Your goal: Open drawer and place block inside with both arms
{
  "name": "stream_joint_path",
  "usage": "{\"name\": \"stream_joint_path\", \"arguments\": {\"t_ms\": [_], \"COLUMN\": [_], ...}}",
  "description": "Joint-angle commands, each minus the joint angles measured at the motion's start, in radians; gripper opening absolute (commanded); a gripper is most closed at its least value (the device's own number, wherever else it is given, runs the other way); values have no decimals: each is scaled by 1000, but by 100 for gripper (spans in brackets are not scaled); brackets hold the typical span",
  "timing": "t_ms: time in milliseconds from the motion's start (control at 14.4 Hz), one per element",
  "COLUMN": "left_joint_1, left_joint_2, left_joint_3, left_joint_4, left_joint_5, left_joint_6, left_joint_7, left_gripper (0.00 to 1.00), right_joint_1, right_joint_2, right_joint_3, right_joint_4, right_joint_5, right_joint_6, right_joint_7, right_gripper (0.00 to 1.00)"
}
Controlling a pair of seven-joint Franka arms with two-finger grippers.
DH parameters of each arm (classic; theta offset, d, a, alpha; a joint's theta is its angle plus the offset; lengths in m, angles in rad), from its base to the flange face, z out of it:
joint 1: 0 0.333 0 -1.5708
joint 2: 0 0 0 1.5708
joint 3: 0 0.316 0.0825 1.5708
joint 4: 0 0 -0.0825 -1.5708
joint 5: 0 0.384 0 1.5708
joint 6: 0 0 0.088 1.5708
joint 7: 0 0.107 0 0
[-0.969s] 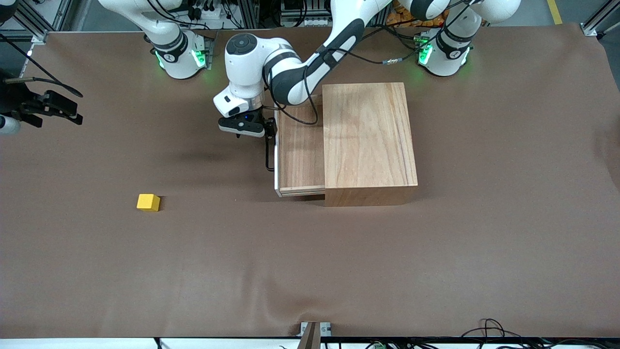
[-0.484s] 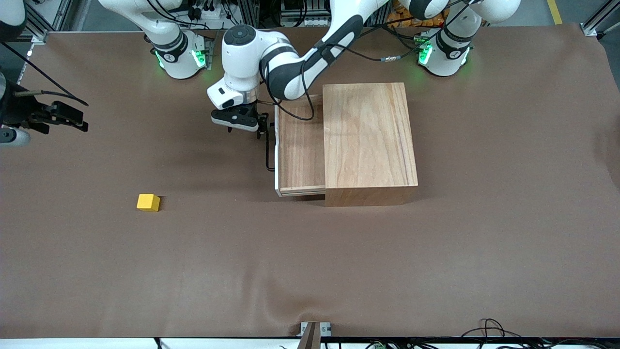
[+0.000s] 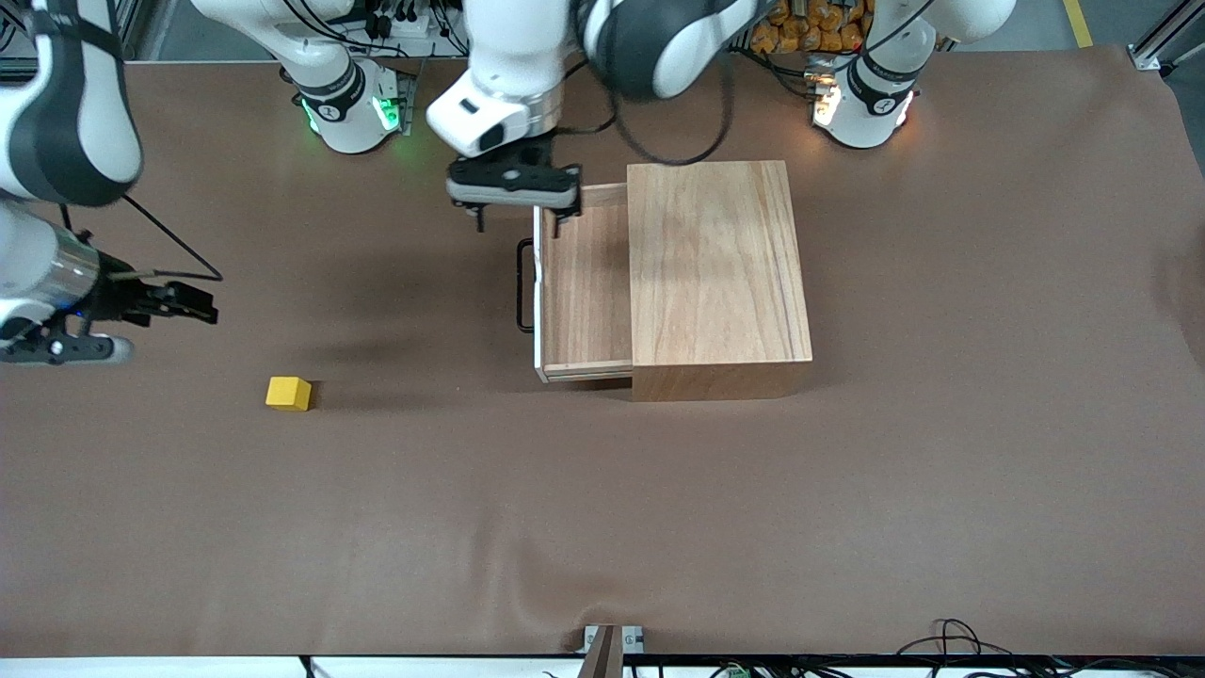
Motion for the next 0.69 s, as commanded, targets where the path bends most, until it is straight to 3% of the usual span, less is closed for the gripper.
{"name": "stream_joint_path", "arguments": {"t_ms": [0, 415, 623], "left_joint_1": [65, 284, 379], "left_joint_2": [-104, -232, -259], "left_joint_3": [-3, -9, -9], "left_joint_4": [-54, -54, -60], "left_joint_5": [-18, -38, -69], "left_joint_6": [-112, -333, -398], "left_joint_7": [13, 267, 303], "left_gripper": [100, 100, 100], "right_joint_1": [-20, -21, -17], "right_joint_2": [43, 205, 218], "right_joint_3": [8, 8, 8], "right_joint_4": [-11, -19, -135], "right_joint_5": [4, 4, 4], "right_joint_6": [45, 211, 394], "right_joint_7": [-10, -13, -34], "right_gripper": [100, 100, 100]}}
